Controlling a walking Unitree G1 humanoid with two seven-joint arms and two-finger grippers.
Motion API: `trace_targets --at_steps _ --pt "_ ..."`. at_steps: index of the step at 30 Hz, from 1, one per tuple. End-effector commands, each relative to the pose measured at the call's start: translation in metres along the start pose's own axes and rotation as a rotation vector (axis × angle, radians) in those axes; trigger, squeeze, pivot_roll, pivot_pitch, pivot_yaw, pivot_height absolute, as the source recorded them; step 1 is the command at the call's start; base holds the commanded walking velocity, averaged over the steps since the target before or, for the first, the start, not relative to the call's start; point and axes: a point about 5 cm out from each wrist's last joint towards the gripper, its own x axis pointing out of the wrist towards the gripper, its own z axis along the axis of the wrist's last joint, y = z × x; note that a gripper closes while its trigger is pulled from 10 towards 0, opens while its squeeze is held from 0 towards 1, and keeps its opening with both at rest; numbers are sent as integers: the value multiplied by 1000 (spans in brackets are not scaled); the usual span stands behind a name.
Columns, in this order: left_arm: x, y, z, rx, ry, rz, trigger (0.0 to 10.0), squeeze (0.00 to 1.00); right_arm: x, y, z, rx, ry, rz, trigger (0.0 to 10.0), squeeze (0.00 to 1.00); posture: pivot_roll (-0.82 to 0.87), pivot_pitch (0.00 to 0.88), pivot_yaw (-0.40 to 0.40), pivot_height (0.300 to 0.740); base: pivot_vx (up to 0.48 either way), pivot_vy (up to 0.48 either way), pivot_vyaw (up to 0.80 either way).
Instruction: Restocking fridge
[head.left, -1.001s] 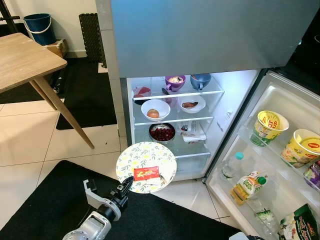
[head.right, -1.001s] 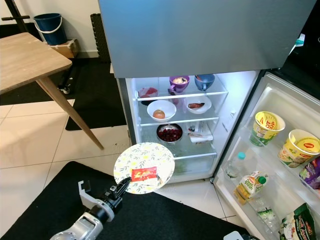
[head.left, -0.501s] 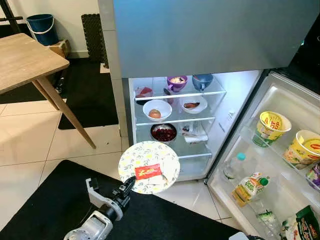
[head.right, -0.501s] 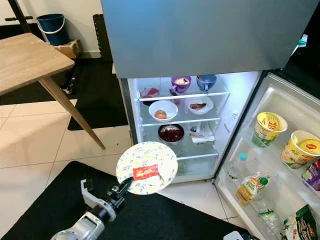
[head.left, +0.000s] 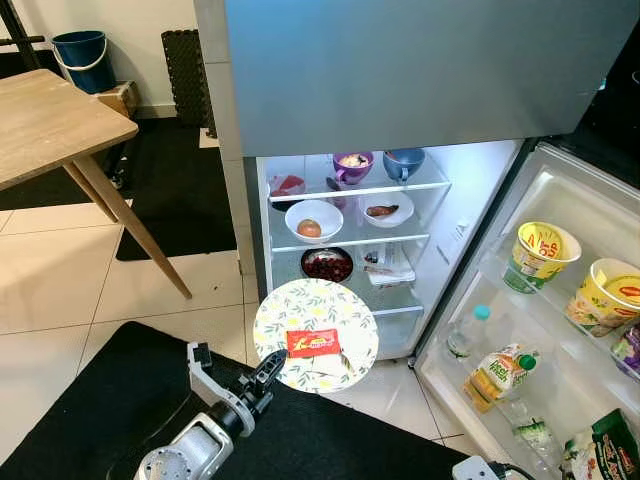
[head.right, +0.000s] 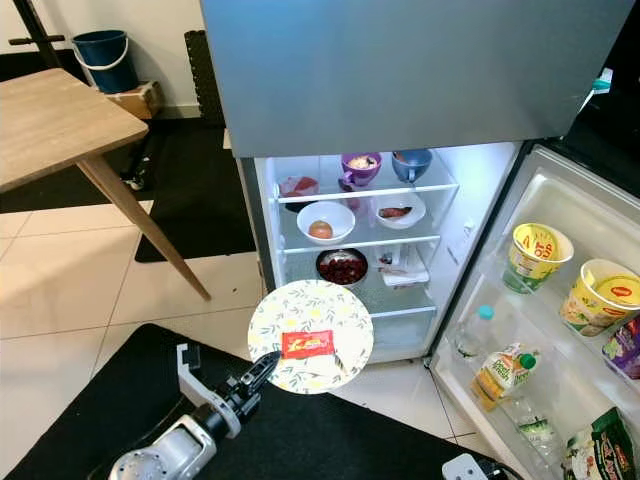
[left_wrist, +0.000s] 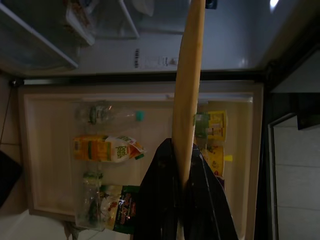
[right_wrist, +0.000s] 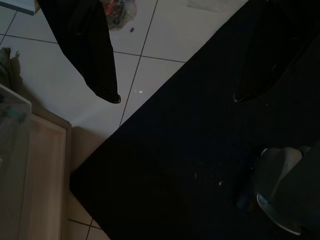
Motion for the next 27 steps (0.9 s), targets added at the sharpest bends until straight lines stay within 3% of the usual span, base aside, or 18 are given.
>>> trace_targets --at_steps 1,27 --pt "-1 -2 -3 0 8 -26 10000 0 -1 2 -5 3 16 0 10000 0 -50 91 -4 740 0 0 0" --pt "-3 -8 -9 -9 12 -75 10000 0 -1 0 -6 5 17 -1 10000 0 -54 98 -3 740 19 0 0"
